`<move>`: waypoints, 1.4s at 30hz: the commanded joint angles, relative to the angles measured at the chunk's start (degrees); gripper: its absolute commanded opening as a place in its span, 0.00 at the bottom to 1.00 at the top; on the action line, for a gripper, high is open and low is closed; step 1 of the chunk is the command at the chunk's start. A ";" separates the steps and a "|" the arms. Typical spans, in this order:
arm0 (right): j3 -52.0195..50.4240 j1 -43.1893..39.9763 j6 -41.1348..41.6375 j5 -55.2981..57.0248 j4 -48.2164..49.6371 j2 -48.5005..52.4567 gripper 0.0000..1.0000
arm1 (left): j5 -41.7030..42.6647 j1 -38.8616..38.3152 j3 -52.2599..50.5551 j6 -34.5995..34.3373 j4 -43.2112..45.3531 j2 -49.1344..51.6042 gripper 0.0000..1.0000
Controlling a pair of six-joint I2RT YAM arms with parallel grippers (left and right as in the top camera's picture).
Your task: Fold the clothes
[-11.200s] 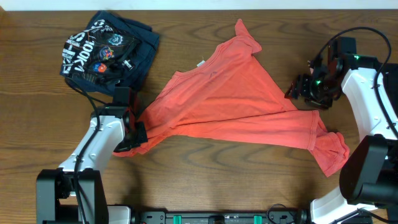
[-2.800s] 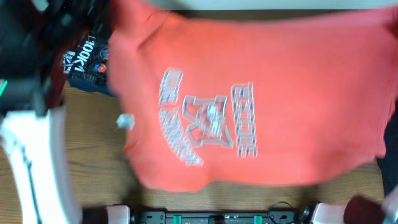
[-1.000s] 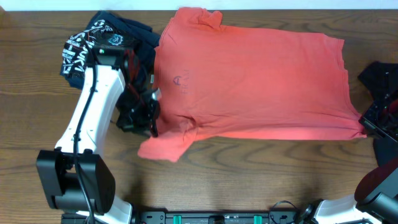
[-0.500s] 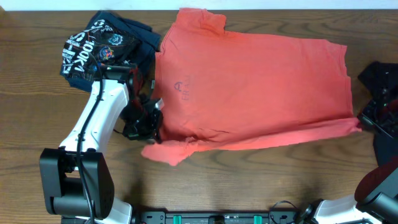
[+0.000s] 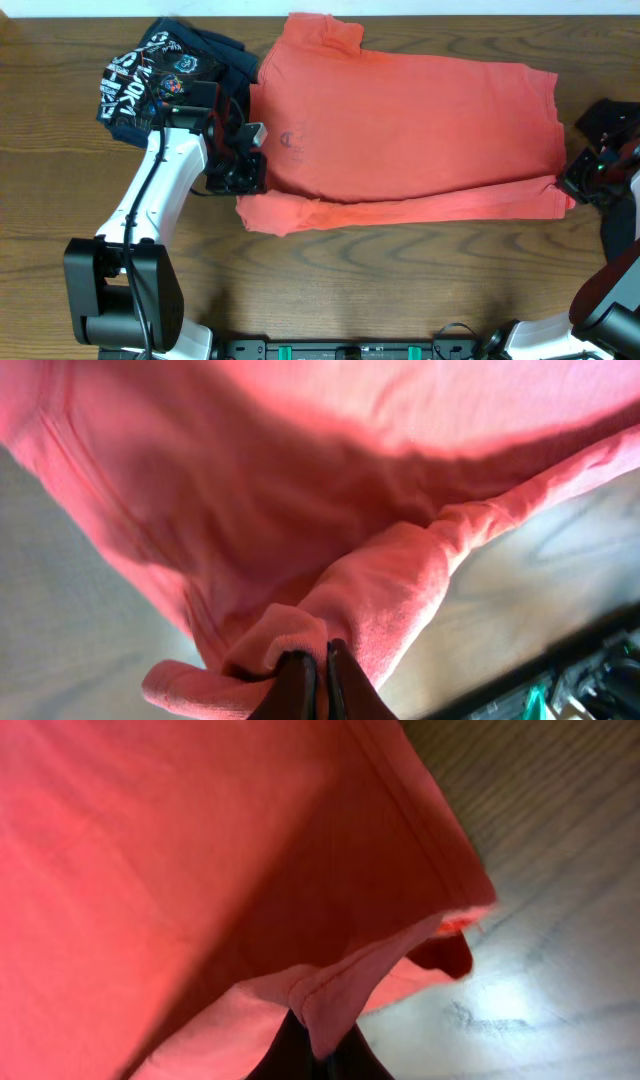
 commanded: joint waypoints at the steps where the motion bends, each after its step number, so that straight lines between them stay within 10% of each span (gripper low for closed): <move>1: -1.70 0.09 2.64 -0.42 2.71 -1.09 0.01 | 0.42 -0.24 0.02 -0.13 2.27 -1.11 0.06; 35: -1.88 -1.27 8.20 3.67 12.85 -1.07 0.01 | -5.62 -0.24 0.00 0.52 23.30 -0.92 0.10; 38: -1.88 -1.27 8.20 3.69 12.92 -1.07 0.24 | -5.66 -0.24 0.00 0.52 23.30 -0.92 0.12; 42: -1.88 -1.33 8.15 3.74 13.79 -1.07 0.25 | -6.56 -0.24 0.00 0.52 23.19 -0.92 0.13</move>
